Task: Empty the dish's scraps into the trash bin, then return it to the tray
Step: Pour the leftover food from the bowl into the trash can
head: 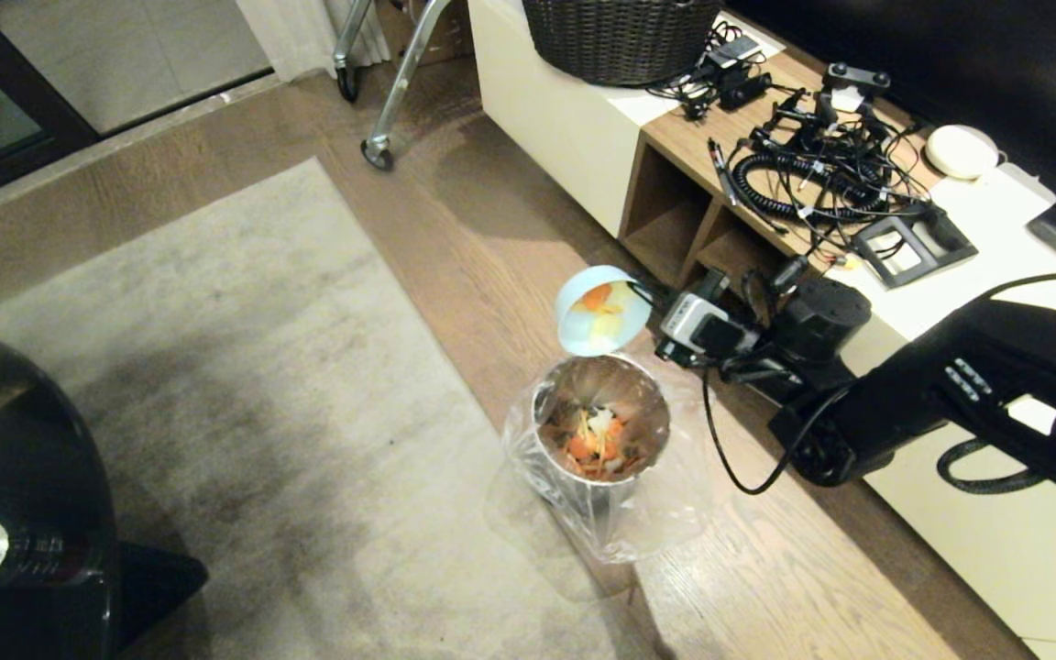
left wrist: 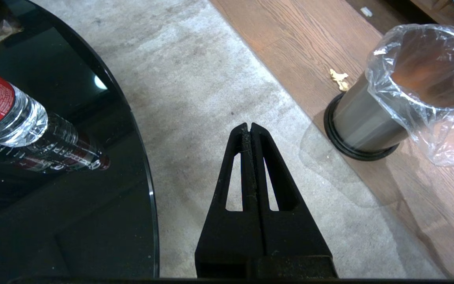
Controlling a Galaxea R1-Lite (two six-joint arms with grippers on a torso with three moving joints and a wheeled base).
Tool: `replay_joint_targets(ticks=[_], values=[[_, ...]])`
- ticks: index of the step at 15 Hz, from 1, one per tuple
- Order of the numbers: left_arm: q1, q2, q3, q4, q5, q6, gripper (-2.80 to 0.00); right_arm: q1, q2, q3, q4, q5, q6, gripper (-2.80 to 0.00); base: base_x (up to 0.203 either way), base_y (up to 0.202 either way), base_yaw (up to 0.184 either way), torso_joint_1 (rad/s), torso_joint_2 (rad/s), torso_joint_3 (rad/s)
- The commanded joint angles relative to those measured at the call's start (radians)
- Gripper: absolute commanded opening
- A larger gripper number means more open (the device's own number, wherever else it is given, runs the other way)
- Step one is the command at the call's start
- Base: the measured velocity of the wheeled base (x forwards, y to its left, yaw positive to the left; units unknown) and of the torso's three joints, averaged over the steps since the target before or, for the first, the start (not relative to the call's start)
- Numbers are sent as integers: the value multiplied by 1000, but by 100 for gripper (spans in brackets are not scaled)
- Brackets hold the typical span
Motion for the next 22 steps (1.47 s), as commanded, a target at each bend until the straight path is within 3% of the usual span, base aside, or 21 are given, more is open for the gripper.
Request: replay_joint_targets(ticks=[1, 16, 22], values=[[0, 0, 0, 0, 1, 0, -280, 2, -37, 22, -9, 5, -25, -280, 0, 0, 0, 0, 0, 0], [0, 0, 0, 0, 1, 0, -280, 18, -141, 137, -34, 1, -280, -280, 0, 0, 0, 0, 0, 0], [0, 0, 0, 0, 1, 0, -280, 18, -158, 266, -70, -7, -343, -280, 0, 0, 0, 0, 0, 0]])
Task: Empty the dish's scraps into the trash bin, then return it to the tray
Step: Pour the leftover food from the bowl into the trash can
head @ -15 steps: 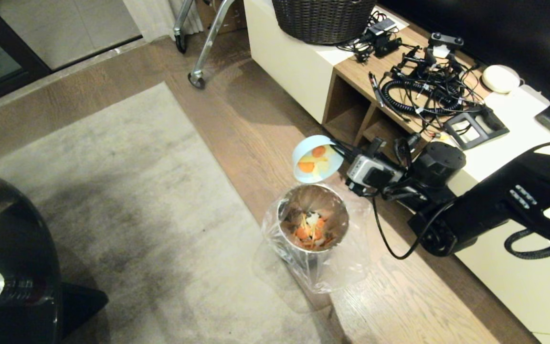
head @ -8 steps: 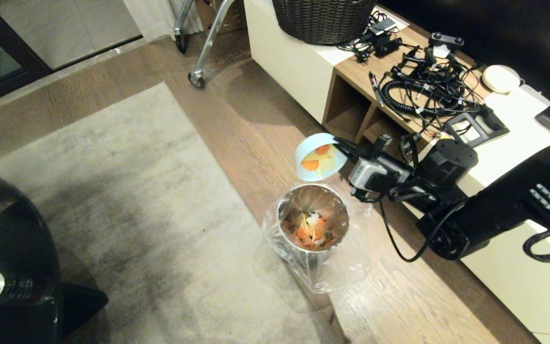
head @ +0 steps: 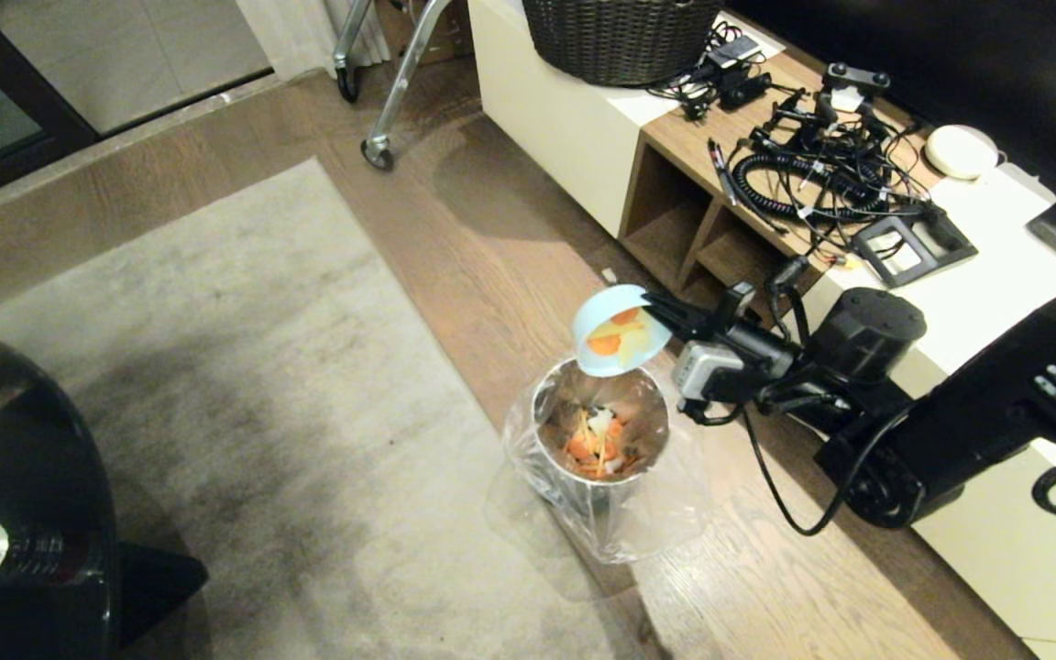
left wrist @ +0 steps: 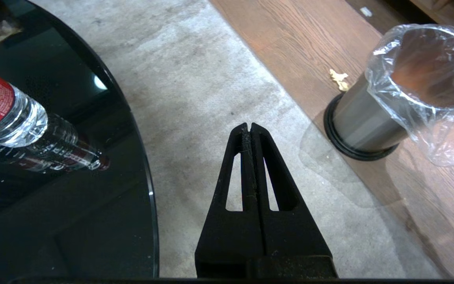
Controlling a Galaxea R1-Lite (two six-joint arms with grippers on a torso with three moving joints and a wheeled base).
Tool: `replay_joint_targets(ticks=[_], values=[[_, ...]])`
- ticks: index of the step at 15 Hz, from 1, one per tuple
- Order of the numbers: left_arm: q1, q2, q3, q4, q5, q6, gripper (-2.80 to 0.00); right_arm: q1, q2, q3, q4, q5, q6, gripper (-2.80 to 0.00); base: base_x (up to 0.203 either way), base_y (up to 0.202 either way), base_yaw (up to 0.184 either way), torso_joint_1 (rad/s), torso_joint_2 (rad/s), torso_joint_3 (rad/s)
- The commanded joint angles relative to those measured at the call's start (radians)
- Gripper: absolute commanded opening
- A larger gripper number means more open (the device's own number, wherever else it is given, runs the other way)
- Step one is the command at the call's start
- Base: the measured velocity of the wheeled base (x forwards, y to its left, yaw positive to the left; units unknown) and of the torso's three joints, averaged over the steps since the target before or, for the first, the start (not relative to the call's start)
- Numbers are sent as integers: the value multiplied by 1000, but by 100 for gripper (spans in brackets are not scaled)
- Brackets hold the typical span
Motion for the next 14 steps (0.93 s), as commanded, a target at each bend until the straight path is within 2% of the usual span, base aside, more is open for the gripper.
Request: replay_joint_targets(ticks=[1, 4, 8, 14], values=[[0, 0, 0, 0, 0, 0, -280, 1, -3, 3, -48, -29, -9, -280, 0, 0, 0, 0, 0, 0], [0, 0, 0, 0, 0, 0, -280, 3, 17, -47, -48, -55, -9, -280, 0, 0, 0, 0, 0, 0], [0, 0, 0, 0, 0, 0, -280, 25, 54, -183, -48, -56, -12, -280, 0, 0, 0, 0, 0, 0], [0, 0, 0, 0, 0, 0, -280, 52, 44, -128, -48, -54, -78, -280, 0, 0, 0, 0, 0, 0]])
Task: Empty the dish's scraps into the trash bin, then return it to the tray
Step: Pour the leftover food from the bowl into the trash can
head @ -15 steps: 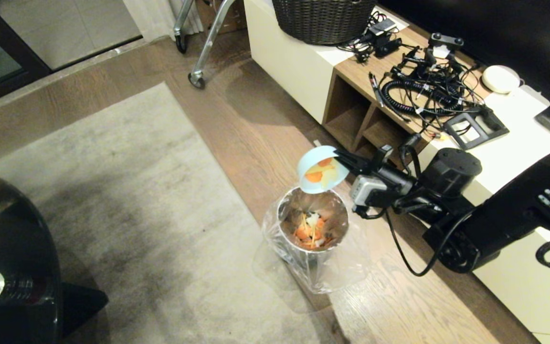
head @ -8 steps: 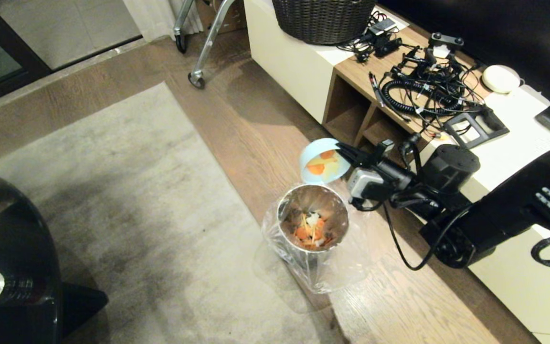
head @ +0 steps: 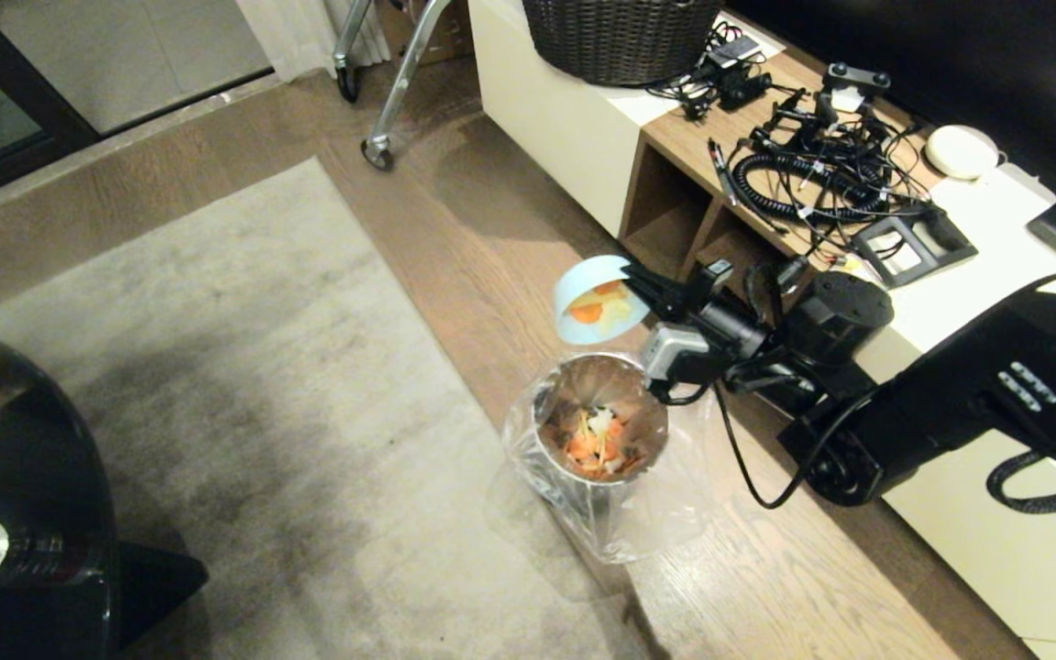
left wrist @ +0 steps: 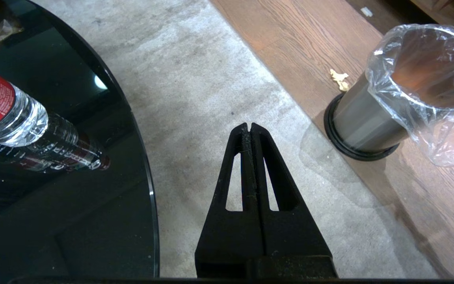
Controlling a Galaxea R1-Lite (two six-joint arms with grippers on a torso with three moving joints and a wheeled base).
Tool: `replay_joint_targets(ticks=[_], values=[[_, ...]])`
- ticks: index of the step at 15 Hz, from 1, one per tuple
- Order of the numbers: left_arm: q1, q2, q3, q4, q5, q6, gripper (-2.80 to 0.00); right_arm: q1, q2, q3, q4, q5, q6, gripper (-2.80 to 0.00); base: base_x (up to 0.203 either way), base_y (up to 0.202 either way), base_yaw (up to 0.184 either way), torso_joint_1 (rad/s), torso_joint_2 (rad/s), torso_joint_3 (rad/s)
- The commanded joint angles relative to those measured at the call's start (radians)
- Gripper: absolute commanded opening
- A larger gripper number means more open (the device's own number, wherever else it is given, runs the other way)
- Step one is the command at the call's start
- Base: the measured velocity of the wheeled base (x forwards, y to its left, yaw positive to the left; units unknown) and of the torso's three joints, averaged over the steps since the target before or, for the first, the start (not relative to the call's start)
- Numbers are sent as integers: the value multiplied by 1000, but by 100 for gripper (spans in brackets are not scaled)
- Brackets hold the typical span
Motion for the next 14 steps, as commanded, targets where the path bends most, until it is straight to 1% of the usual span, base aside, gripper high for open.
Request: replay_joint_targets(ticks=[1, 8, 11, 14], values=[[0, 0, 0, -1, 1, 0, -280, 3, -5, 9, -48, 5, -15, -280, 0, 0, 0, 0, 0, 0], [0, 0, 0, -1, 1, 0, -280, 4, -63, 10, -48, 8, -45, -280, 0, 0, 0, 0, 0, 0], [0, 0, 0, -1, 1, 0, -280, 3, -86, -8, -48, 8, -45, -280, 0, 0, 0, 0, 0, 0], [0, 0, 0, -1, 1, 0, -280, 12, -102, -62, -48, 6, -34, -280, 0, 0, 0, 0, 0, 0]])
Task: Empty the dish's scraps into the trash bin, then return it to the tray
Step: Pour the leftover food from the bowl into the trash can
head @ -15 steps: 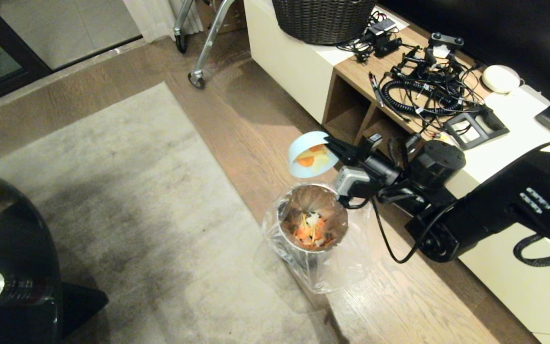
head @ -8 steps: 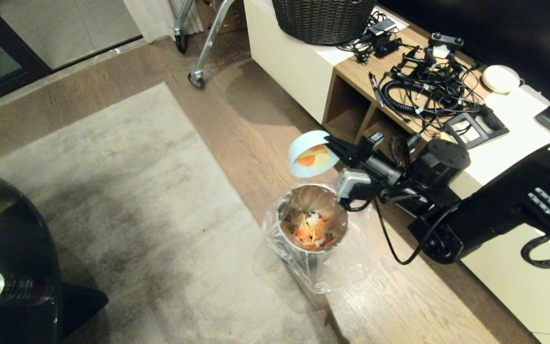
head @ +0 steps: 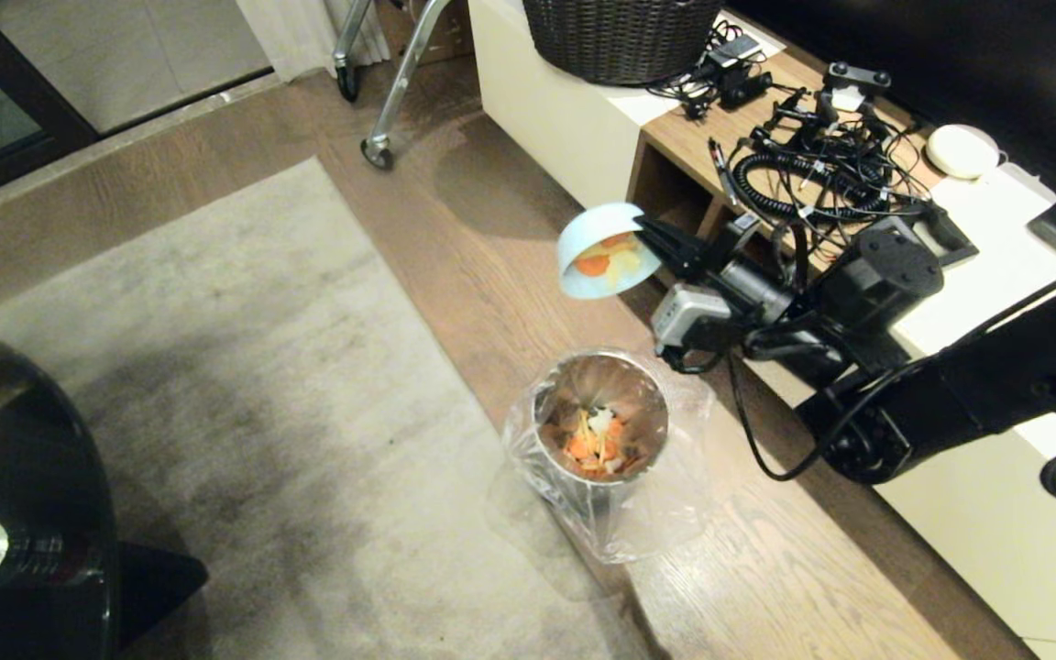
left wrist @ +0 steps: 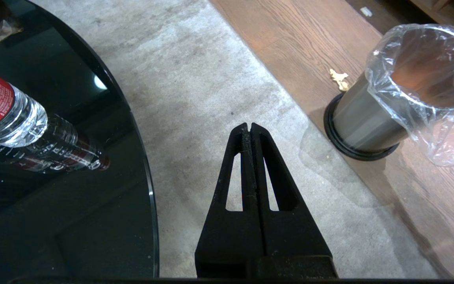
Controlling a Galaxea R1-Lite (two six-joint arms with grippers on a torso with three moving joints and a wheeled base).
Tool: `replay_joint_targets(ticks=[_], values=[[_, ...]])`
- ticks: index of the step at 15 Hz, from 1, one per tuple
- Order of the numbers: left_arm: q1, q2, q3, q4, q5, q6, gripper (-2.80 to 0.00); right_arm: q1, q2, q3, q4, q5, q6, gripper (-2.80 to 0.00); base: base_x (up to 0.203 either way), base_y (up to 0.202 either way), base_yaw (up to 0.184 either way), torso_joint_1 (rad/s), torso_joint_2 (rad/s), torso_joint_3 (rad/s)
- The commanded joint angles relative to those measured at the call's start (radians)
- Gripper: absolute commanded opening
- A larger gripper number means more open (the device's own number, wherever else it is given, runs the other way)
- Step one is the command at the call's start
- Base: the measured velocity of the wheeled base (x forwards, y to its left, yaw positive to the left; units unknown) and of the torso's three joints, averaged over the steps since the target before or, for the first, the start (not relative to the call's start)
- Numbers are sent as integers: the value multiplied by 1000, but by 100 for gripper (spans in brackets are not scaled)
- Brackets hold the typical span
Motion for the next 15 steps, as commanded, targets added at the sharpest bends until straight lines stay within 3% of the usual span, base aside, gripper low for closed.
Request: replay_joint_targets(ticks=[1, 8, 15], values=[[0, 0, 0, 0, 0, 0, -280, 6, -30, 1, -48, 2, -4, -280, 0, 0, 0, 0, 0, 0], [0, 0, 0, 0, 0, 0, -280, 34, -93, 117, -48, 7, -28, -280, 0, 0, 0, 0, 0, 0], [0, 0, 0, 0, 0, 0, -280, 19, -89, 70, -48, 9, -22, -280, 0, 0, 0, 0, 0, 0]])
